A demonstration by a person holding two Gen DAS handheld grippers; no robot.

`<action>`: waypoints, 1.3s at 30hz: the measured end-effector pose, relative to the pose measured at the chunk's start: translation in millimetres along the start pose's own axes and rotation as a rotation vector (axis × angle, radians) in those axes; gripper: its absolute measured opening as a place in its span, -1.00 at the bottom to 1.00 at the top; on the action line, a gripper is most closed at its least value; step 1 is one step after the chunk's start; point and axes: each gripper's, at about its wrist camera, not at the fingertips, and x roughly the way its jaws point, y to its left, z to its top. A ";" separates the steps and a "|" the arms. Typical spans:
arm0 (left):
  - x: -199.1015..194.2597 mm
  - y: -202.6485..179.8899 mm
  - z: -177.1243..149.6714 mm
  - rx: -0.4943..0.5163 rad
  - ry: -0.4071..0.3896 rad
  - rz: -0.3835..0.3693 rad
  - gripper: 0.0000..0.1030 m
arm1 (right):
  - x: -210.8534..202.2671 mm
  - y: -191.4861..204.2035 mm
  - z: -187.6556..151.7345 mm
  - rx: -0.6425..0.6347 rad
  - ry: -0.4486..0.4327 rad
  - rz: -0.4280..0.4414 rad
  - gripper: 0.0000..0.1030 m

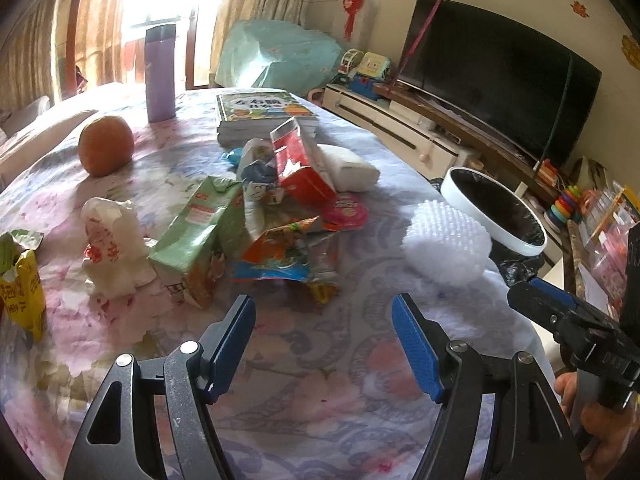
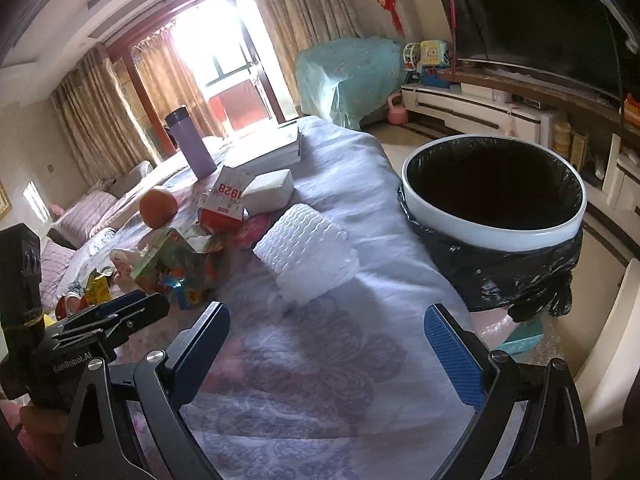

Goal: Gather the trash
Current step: 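Move both tools back over the table toward the remaining trash, then grasp the cartoon snack wrapper with the left tool while the right tool grasps the white foam net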

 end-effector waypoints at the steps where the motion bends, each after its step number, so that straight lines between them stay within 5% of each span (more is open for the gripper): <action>1: 2.4 2.4 1.4 -0.002 0.002 0.001 0.37 | 1.2 1.9 -1.2 0.002 0.001 0.000 0.92; 23: 65.1 10.7 33.8 0.007 0.068 0.063 0.31 | 46.9 3.2 20.0 -0.006 0.080 0.049 0.89; 25: 71.0 12.9 35.0 0.002 0.075 0.056 0.12 | 53.5 5.0 21.2 -0.019 0.093 0.058 0.77; 27: 79.6 15.4 36.1 -0.010 0.101 0.034 -0.22 | 57.8 5.5 21.2 -0.030 0.110 0.062 0.23; 29: 86.3 19.1 36.0 -0.026 0.122 0.014 -0.66 | 60.2 5.2 19.7 -0.031 0.124 0.065 -0.06; 33: 85.3 21.7 34.9 -0.031 0.110 0.001 -0.79 | 53.0 6.3 17.5 -0.040 0.104 0.063 -0.30; 39: 65.9 20.7 33.1 -0.020 0.067 -0.028 -0.86 | 40.5 7.3 17.8 -0.051 0.084 0.057 -0.39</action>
